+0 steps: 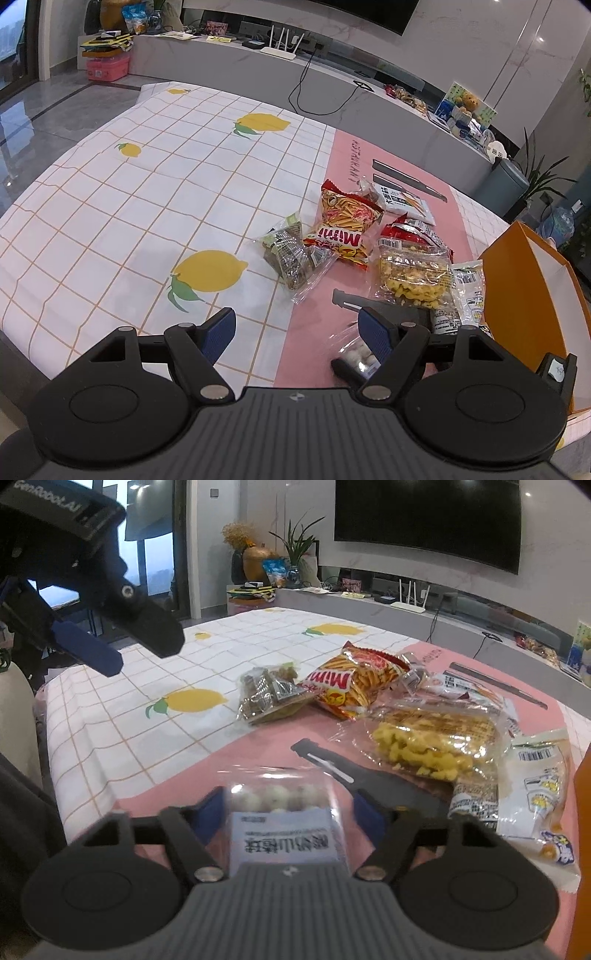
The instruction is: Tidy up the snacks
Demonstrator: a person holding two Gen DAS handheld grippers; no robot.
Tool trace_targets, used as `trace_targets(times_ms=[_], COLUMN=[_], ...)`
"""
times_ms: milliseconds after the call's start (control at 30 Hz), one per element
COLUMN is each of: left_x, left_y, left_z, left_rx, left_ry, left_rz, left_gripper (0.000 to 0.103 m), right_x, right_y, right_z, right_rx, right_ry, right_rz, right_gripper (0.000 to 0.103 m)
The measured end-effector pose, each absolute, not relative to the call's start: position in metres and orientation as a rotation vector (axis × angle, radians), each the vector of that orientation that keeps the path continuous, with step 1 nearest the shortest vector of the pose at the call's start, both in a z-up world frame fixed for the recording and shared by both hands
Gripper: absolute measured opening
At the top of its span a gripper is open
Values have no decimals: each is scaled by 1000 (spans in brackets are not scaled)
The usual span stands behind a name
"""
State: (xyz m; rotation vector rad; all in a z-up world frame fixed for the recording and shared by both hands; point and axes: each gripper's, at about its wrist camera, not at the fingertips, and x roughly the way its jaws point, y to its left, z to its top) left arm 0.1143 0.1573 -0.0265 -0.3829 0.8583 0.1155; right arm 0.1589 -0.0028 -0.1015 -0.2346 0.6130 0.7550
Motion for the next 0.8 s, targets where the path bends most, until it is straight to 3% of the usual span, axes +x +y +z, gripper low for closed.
trace_targets(times_ms=[367, 800], left_x=[109, 104], left_y=[154, 147], left_z=[-21, -18], left_rx=[-372, -345], left_ry=[832, 808], left_rz=[89, 49], left_gripper=[88, 89], right_x=[159, 133], right_y=[-15, -71], right_z=[-92, -22], right_rx=[-104, 110], right_ry=[653, 629], right_rz=[656, 523], right_gripper=[58, 58])
